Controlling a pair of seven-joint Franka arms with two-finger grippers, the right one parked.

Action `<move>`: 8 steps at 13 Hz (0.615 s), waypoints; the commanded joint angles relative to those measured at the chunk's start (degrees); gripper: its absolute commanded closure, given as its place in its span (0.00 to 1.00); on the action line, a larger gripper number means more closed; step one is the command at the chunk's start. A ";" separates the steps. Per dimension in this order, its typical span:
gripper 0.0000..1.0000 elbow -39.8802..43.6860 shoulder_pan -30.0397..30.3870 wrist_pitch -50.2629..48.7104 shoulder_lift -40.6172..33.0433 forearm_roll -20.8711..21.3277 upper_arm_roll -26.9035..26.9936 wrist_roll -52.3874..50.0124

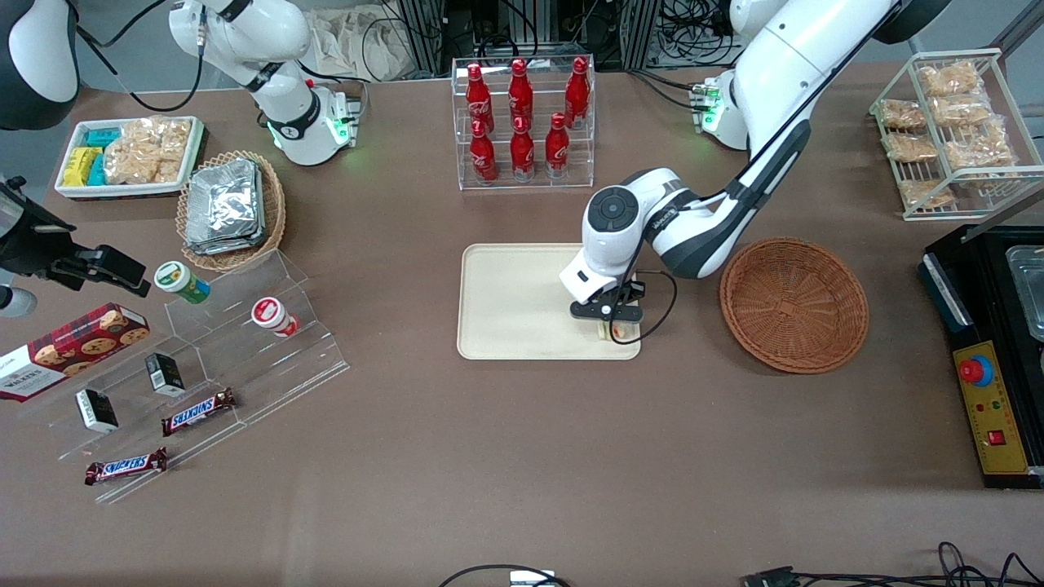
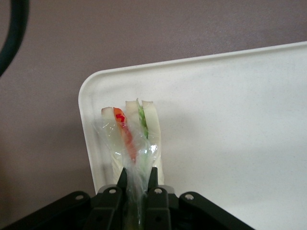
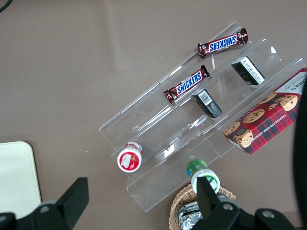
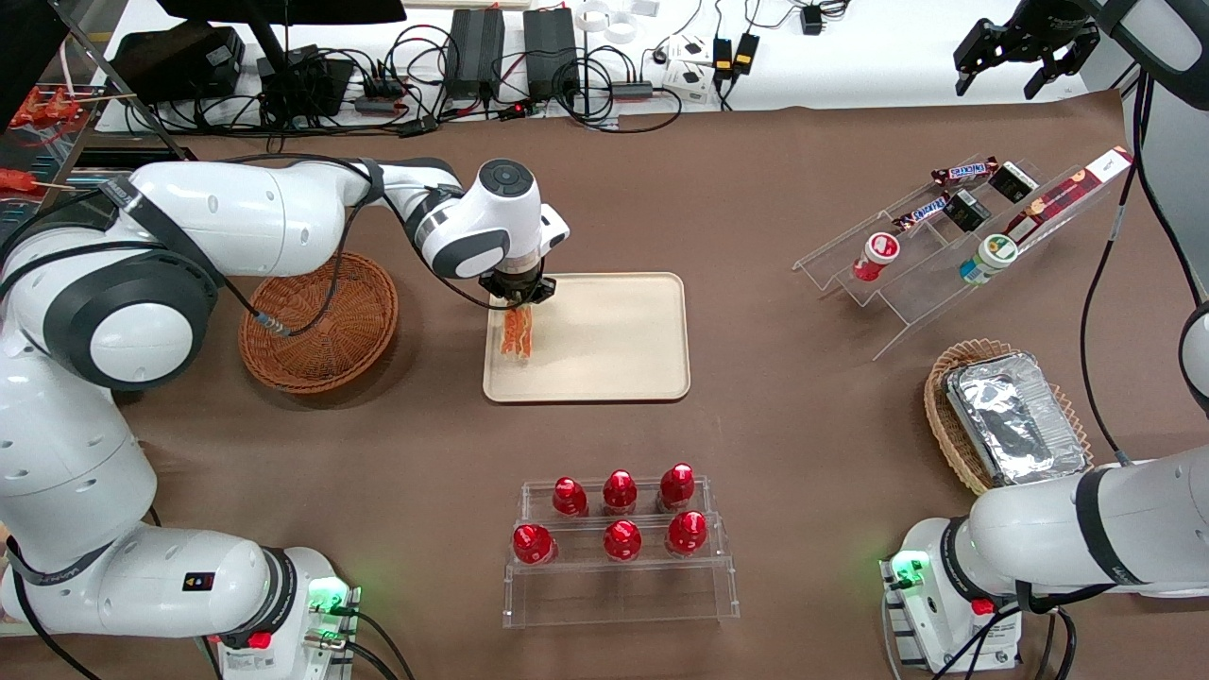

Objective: Place sandwich from basket to tray
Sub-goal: 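Lower the sandwich onto the tray and open the left gripper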

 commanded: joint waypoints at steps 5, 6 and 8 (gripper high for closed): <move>0.00 0.15 0.45 0.58 -0.13 1.54 0.10 -1.95; 0.00 0.15 0.45 0.49 -0.22 1.54 0.10 -1.95; 0.00 0.32 0.54 -0.29 -0.74 1.28 0.10 -1.95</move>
